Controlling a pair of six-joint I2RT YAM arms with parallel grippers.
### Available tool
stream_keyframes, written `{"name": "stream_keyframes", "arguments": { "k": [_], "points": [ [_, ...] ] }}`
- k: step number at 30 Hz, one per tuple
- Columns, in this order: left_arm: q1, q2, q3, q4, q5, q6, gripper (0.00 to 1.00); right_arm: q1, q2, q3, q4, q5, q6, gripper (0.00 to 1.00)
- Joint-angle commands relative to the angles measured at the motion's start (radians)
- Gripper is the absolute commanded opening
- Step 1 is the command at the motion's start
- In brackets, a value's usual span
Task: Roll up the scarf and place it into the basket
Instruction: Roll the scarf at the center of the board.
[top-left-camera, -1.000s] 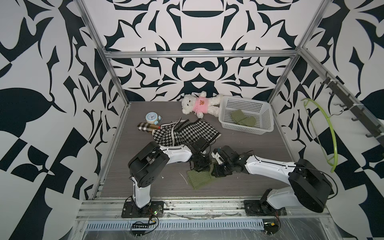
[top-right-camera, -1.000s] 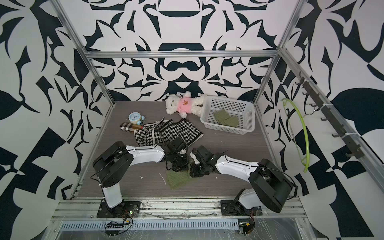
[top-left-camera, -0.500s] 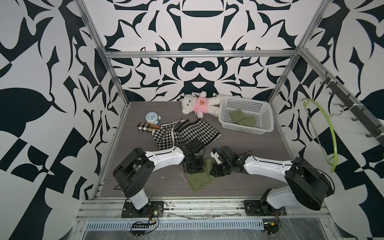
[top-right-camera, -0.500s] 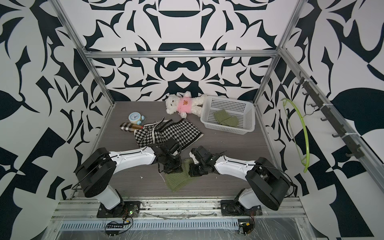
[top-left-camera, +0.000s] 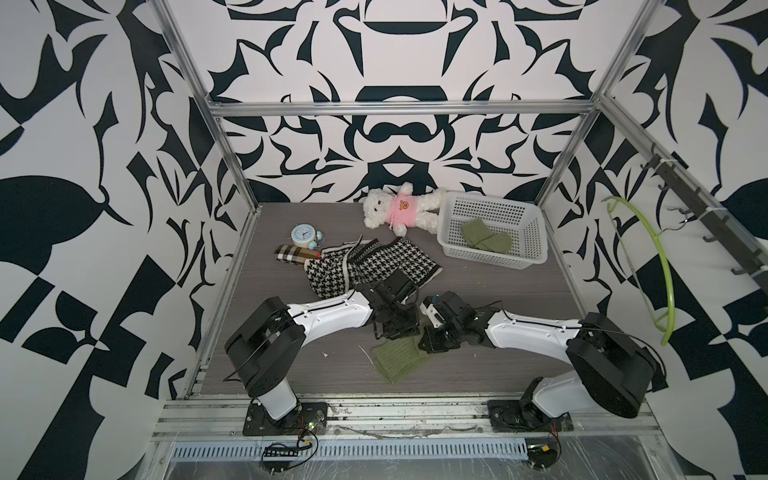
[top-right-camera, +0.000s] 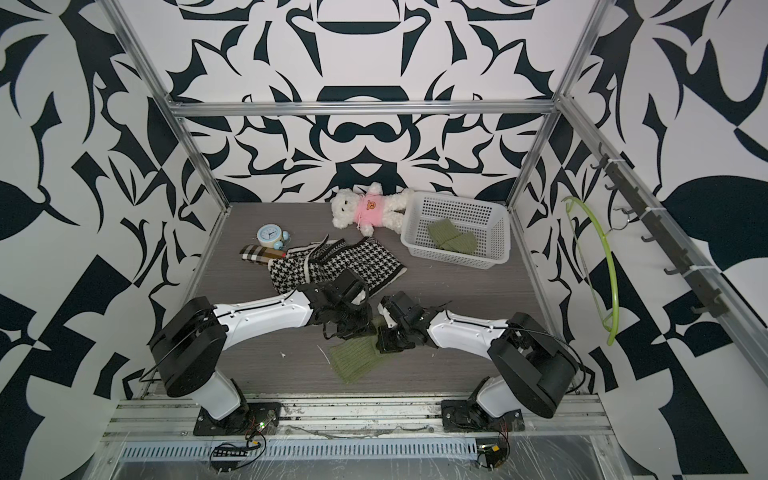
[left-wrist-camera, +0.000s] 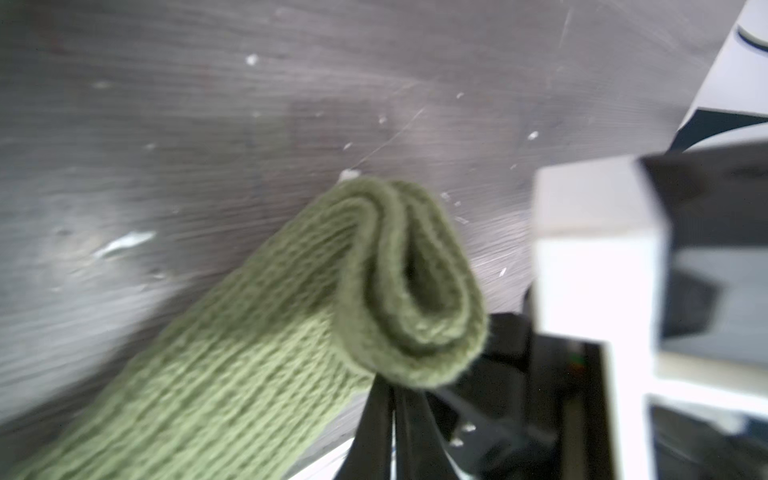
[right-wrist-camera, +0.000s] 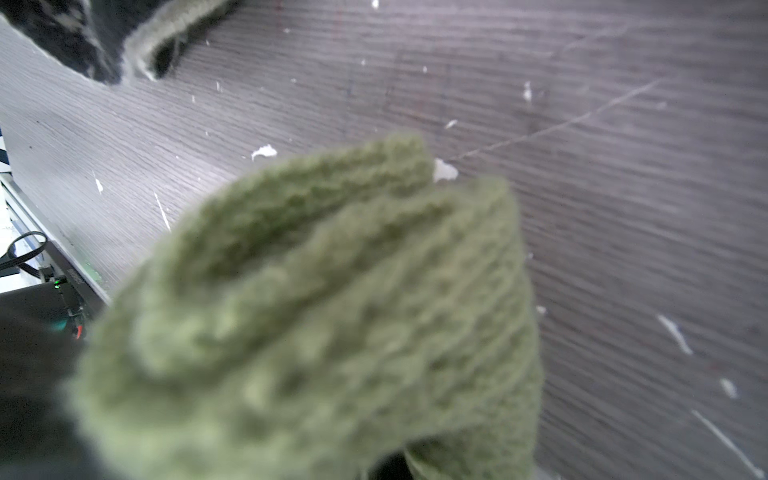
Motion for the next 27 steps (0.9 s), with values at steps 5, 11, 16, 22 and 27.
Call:
{"name": "stream_keyframes", "arguments": {
  "k": [5, 11, 16, 22, 27],
  "points": [
    [-0.011, 0.058, 0.059, 0.027, 0.020, 0.019, 0.07, 0.004, 0.032, 0.002, -0.040, 0.047, -0.008, 0.00],
    [-0.008, 0.120, 0.043, -0.012, 0.013, 0.004, 0.04, 0.004, 0.020, 0.010, -0.063, 0.055, -0.010, 0.00],
    [0.000, 0.091, -0.037, -0.020, -0.004, -0.015, 0.04, -0.008, -0.036, 0.031, -0.141, 0.083, -0.035, 0.04],
    [0.000, 0.042, -0.100, -0.031, -0.032, -0.027, 0.04, -0.084, -0.113, 0.021, -0.215, 0.099, -0.057, 0.48],
    [-0.002, 0.035, -0.126, -0.014, -0.037, -0.035, 0.03, -0.149, -0.128, 0.044, -0.270, 0.087, -0.129, 0.51]
  ]
}}
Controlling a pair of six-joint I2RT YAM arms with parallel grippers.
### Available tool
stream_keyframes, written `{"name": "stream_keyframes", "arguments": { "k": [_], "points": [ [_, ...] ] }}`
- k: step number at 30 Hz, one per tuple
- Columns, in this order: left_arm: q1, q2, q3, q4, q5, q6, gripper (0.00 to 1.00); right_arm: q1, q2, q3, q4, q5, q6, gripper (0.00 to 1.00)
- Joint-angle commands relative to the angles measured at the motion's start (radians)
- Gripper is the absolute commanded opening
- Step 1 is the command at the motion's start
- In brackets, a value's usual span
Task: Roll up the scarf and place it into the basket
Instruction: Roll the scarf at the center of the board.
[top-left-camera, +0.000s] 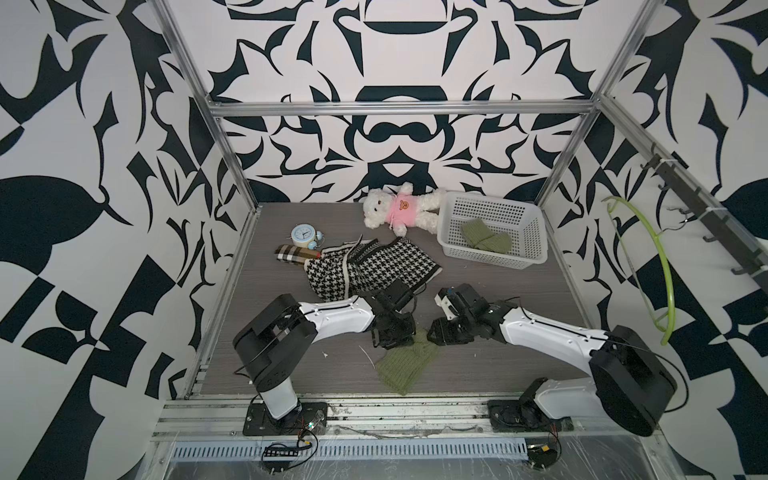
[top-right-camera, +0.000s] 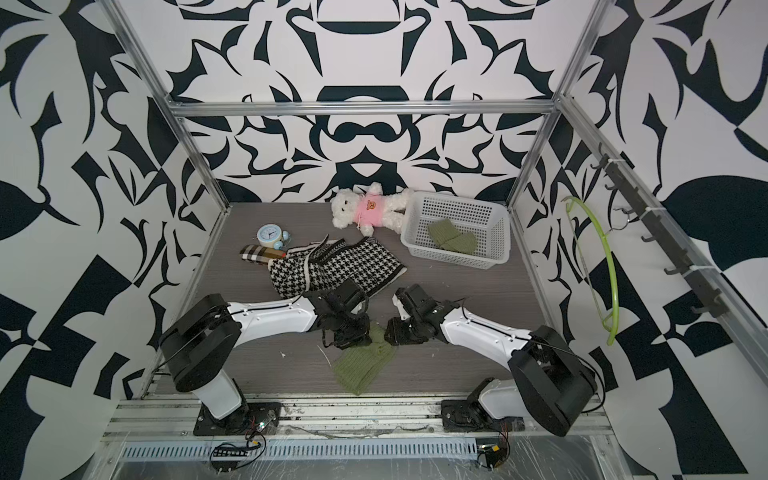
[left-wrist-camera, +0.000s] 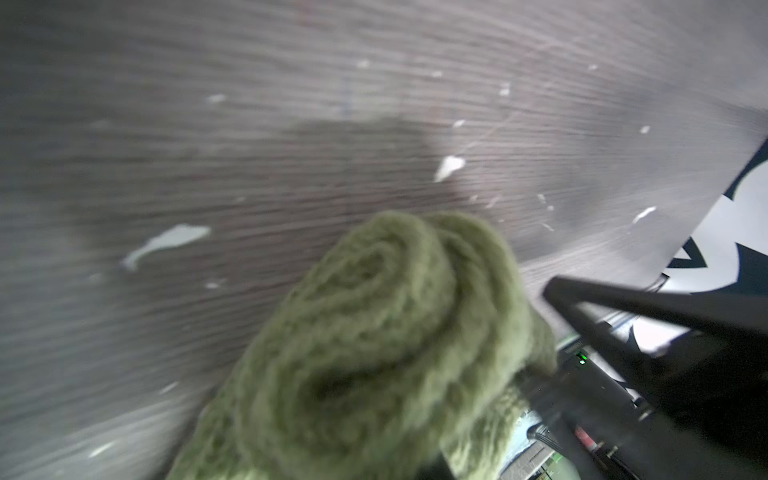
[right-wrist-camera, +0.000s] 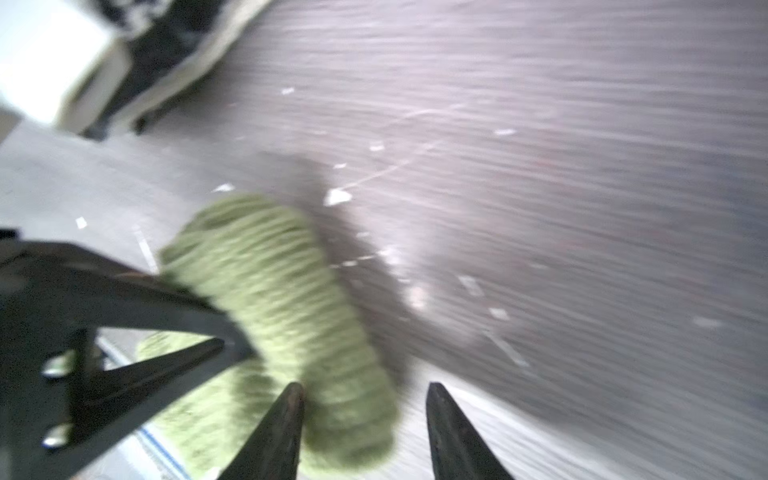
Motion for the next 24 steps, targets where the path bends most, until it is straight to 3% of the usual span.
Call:
{"name": "stream_keyframes", "arguments": {
  "k": [1, 12, 24],
  "points": [
    [0.000, -0.008, -0.033, -0.042, -0.027, -0.008, 0.03, -0.039, -0.016, 0.038, -0.101, 0.026, -0.078, 0.51],
    [-0.036, -0.028, -0.073, -0.023, -0.027, 0.005, 0.03, -0.068, 0.154, 0.127, -0.185, 0.002, -0.167, 0.49],
    [-0.119, -0.030, -0.157, -0.001, -0.039, 0.059, 0.03, -0.035, 0.131, 0.064, -0.081, -0.302, -0.118, 0.47]
  ]
}}
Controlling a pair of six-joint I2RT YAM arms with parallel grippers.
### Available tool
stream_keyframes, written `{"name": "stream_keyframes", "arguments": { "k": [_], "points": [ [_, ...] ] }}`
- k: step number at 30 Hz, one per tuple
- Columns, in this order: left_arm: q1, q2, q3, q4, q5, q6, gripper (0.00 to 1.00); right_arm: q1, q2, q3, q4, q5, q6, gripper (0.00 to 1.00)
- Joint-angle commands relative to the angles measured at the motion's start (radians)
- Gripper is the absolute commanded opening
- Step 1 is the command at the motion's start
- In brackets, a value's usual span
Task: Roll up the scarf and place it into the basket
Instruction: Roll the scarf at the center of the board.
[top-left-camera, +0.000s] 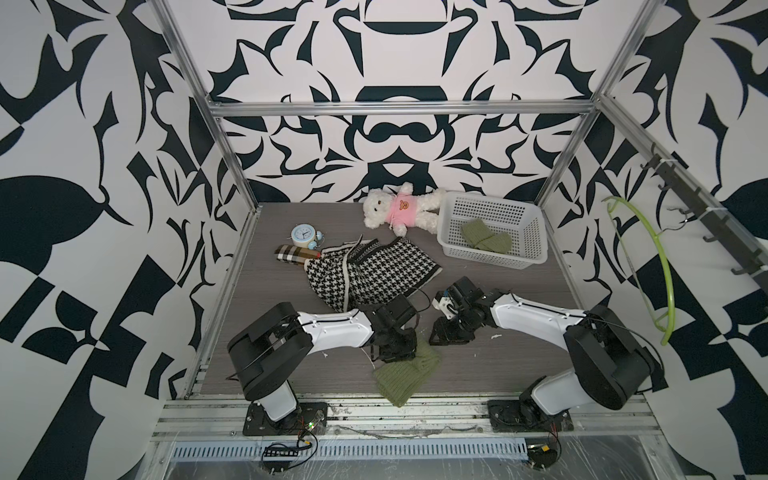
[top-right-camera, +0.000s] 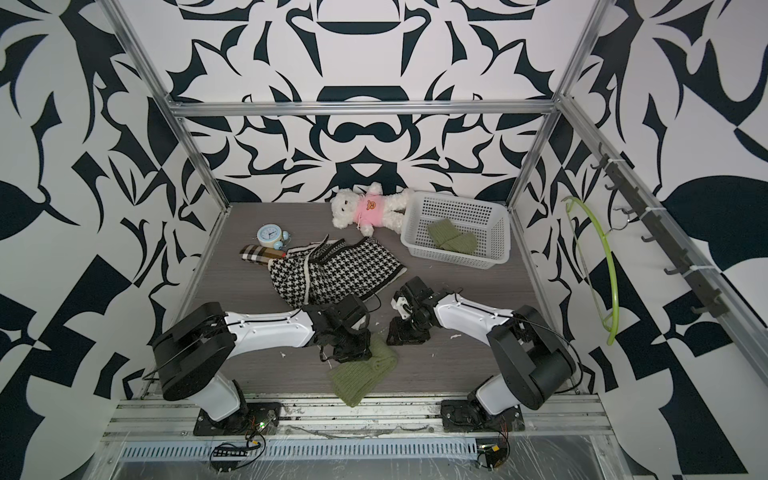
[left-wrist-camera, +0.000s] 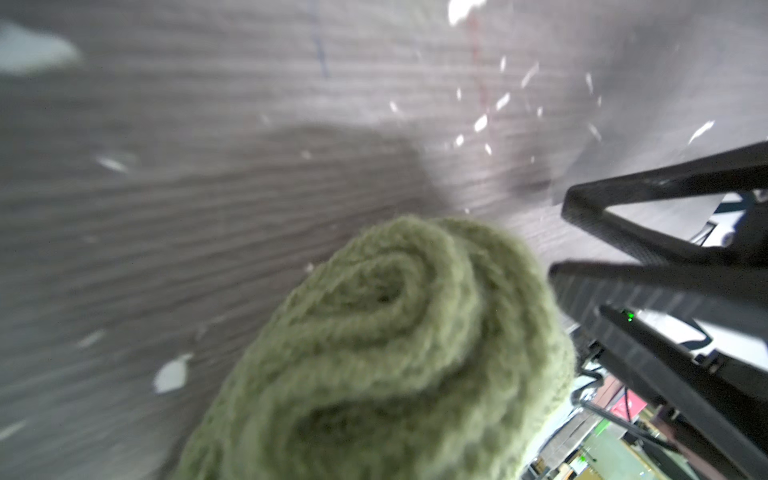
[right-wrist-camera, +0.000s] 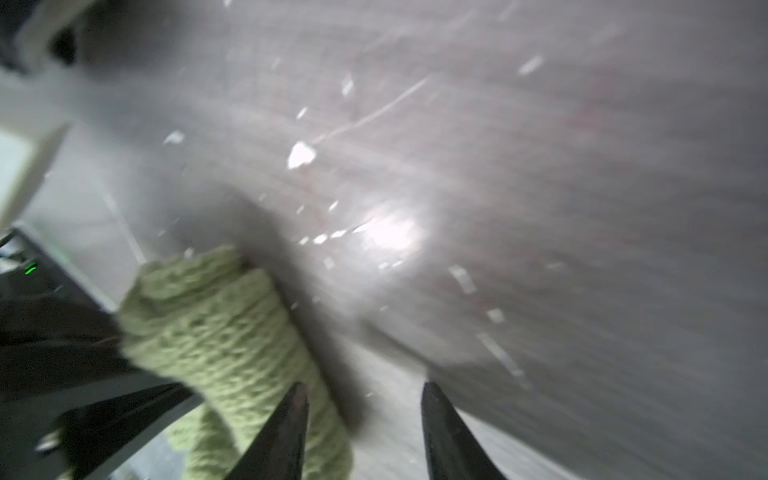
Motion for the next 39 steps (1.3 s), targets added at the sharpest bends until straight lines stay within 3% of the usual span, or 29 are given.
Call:
{"name": "stream_keyframes", "arguments": {
  "k": [1, 13, 17, 20, 21, 24, 29, 39],
  "points": [
    [-0.015, 0.024, -0.067, -0.063, -0.027, 0.024, 0.03, 0.043, -0.017, -0.013, 0.015, -0.112, 0.025, 0.47],
    [-0.026, 0.114, -0.042, -0.108, -0.123, 0.148, 0.02, 0.112, -0.077, -0.084, 0.071, -0.186, 0.103, 0.42],
    [-0.026, 0.141, -0.047, -0.052, -0.117, 0.163, 0.02, 0.125, -0.058, -0.125, 0.162, -0.197, 0.155, 0.27],
    [-0.022, 0.132, -0.048, -0.040, -0.135, 0.184, 0.02, 0.141, -0.046, -0.130, 0.182, -0.165, 0.176, 0.02],
    [-0.016, 0.122, -0.041, -0.054, -0.143, 0.202, 0.02, 0.143, -0.050, -0.129, 0.181, -0.143, 0.181, 0.00],
    [0.011, 0.071, 0.002, -0.120, -0.171, 0.261, 0.03, 0.157, -0.084, -0.114, 0.129, 0.004, 0.203, 0.00],
    [0.066, -0.016, 0.047, -0.167, -0.141, 0.288, 0.10, 0.226, -0.108, -0.055, -0.025, 0.370, 0.283, 0.00],
    [0.066, -0.071, 0.081, -0.135, -0.103, 0.210, 0.12, 0.359, -0.181, -0.009, -0.117, 0.747, 0.457, 0.00]
  ]
}}
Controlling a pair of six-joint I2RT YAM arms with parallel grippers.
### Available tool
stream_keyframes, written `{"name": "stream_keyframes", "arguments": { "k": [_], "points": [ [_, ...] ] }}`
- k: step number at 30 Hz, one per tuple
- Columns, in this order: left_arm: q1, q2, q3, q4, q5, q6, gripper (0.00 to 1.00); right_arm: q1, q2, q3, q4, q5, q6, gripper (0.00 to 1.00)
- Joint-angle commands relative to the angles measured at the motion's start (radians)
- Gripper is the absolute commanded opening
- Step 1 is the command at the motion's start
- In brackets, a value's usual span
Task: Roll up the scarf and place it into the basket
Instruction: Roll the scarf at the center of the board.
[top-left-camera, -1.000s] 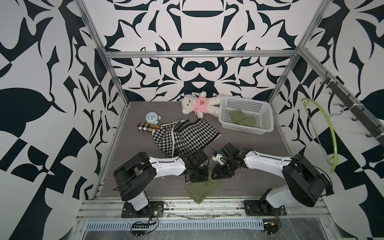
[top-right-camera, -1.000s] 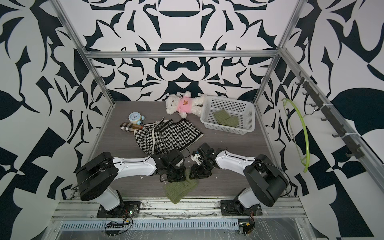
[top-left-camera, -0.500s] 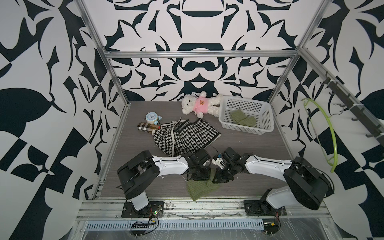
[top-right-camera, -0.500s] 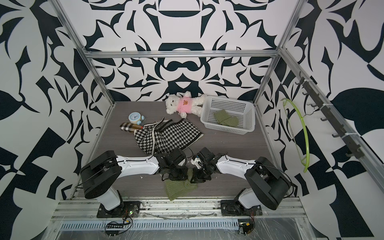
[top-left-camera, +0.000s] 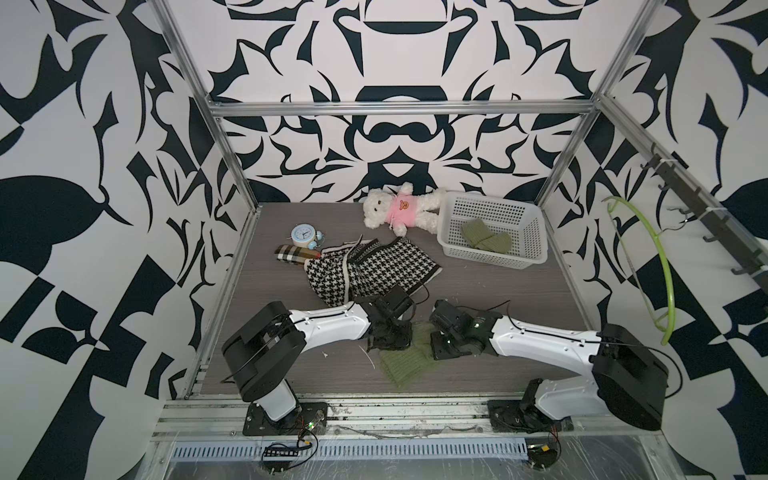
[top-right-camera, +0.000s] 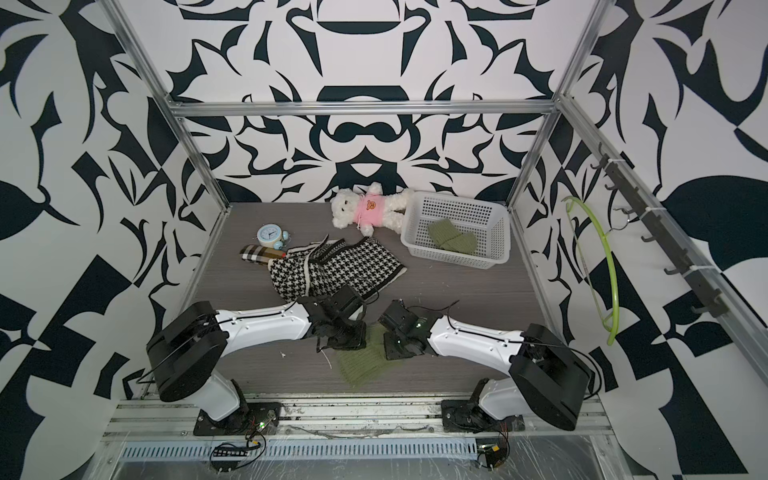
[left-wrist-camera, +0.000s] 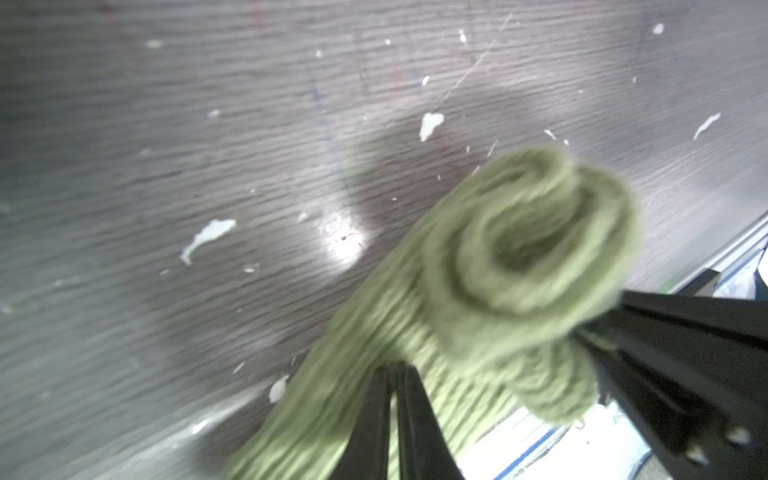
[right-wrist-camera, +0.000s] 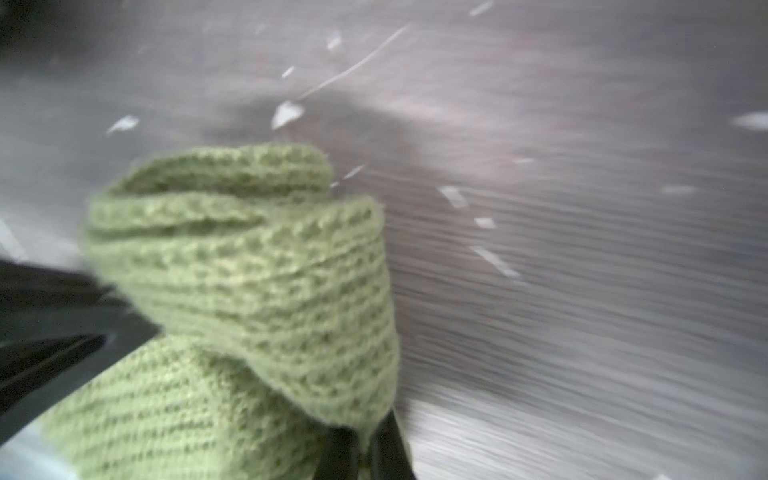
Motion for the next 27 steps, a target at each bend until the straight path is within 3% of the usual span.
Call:
{"name": "stream_keyframes", "arguments": {
  "k": [1, 9, 18, 23, 27],
  "points": [
    [0.003, -0.053, 0.025, -0.030, -0.017, -0.037, 0.13, 0.038, -0.048, 0.023, -0.081, 0.234, 0.106, 0.00],
    [-0.004, -0.061, 0.041, 0.087, 0.079, -0.099, 0.17, 0.096, -0.065, 0.003, -0.056, 0.288, 0.222, 0.00],
    [-0.012, 0.041, 0.013, 0.271, 0.146, -0.163, 0.17, 0.141, -0.039, -0.014, -0.004, 0.284, 0.276, 0.00],
    [-0.012, 0.126, 0.021, 0.279, 0.137, -0.171, 0.15, 0.155, -0.070, -0.027, 0.014, 0.284, 0.278, 0.00],
    [-0.011, 0.198, 0.060, 0.165, 0.111, -0.168, 0.11, 0.160, -0.093, -0.024, -0.025, 0.298, 0.281, 0.00]
  ]
}}
